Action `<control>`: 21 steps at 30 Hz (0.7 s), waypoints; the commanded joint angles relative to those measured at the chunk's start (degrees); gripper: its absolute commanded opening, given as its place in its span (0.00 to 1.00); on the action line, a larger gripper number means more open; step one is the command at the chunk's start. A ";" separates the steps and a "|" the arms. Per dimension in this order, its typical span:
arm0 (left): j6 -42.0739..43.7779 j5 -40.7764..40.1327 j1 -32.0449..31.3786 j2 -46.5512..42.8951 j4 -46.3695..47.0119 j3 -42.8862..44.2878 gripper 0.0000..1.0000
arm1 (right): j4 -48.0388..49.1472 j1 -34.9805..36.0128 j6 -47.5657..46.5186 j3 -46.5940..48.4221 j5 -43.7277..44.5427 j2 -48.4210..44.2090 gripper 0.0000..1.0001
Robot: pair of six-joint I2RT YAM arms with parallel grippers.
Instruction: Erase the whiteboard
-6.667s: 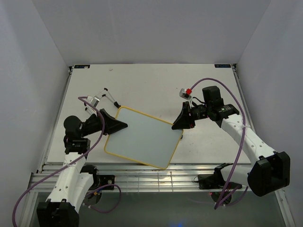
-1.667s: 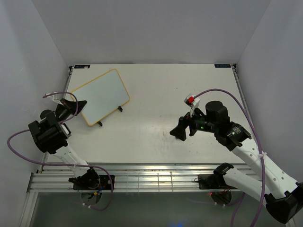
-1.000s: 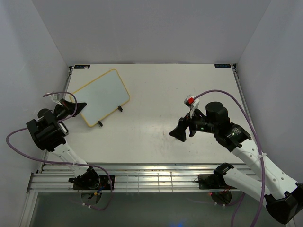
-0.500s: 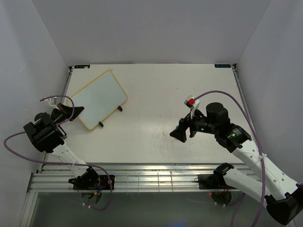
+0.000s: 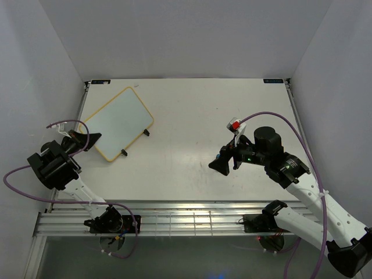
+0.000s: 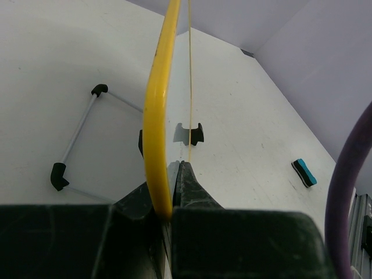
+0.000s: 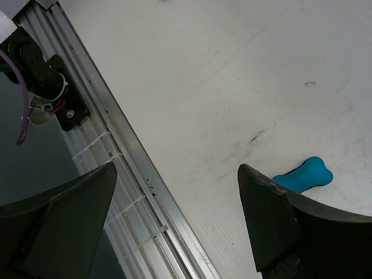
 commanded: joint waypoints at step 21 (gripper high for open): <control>11.70 -3.68 1.32 1.56 15.94 0.05 0.98 | 2.18 0.36 -0.66 0.02 -1.15 0.32 0.90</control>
